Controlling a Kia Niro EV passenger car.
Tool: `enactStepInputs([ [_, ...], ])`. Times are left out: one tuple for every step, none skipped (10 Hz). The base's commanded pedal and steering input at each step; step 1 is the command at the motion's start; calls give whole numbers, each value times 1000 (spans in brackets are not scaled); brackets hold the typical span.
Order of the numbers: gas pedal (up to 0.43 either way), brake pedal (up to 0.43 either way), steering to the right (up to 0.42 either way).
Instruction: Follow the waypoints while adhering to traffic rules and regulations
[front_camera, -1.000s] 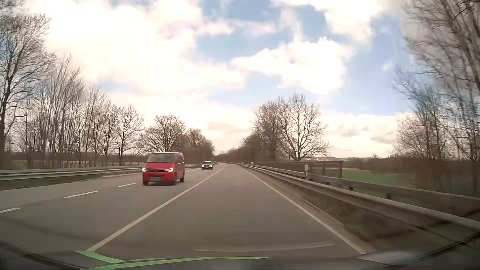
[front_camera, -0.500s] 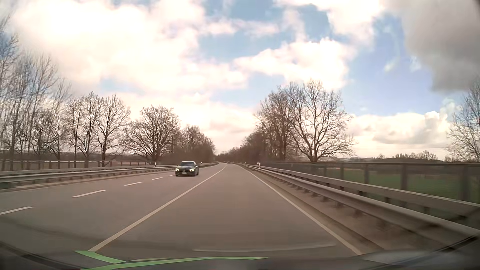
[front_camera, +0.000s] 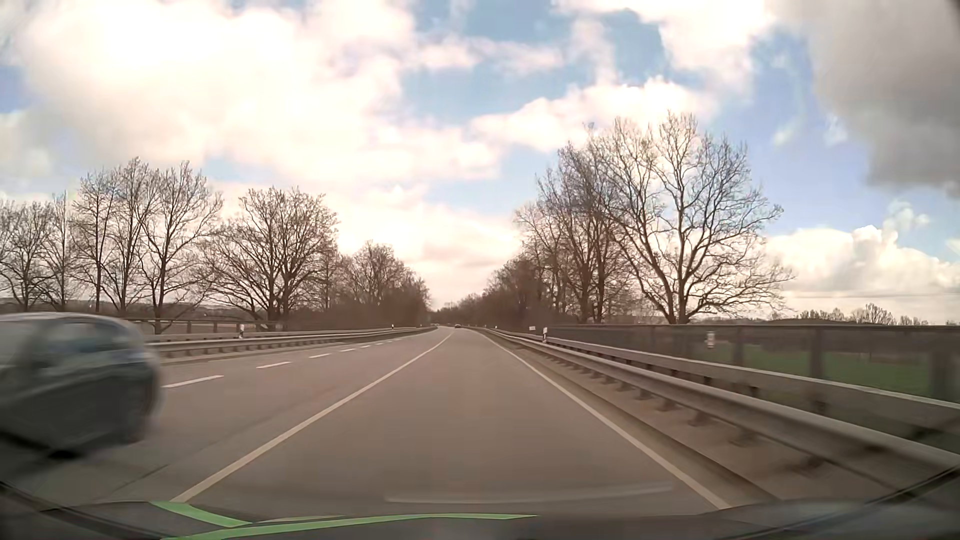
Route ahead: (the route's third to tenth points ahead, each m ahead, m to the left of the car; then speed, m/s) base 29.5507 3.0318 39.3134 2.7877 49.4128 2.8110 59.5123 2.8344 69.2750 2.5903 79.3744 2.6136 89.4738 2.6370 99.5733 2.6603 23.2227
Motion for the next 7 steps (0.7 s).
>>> enactStepInputs([
  [248, 0, -1],
  [248, 0, -1],
  [248, 0, -1],
  [248, 0, 0],
  [248, 0, 0],
  [248, 0, 0],
  [248, 0, 0],
])
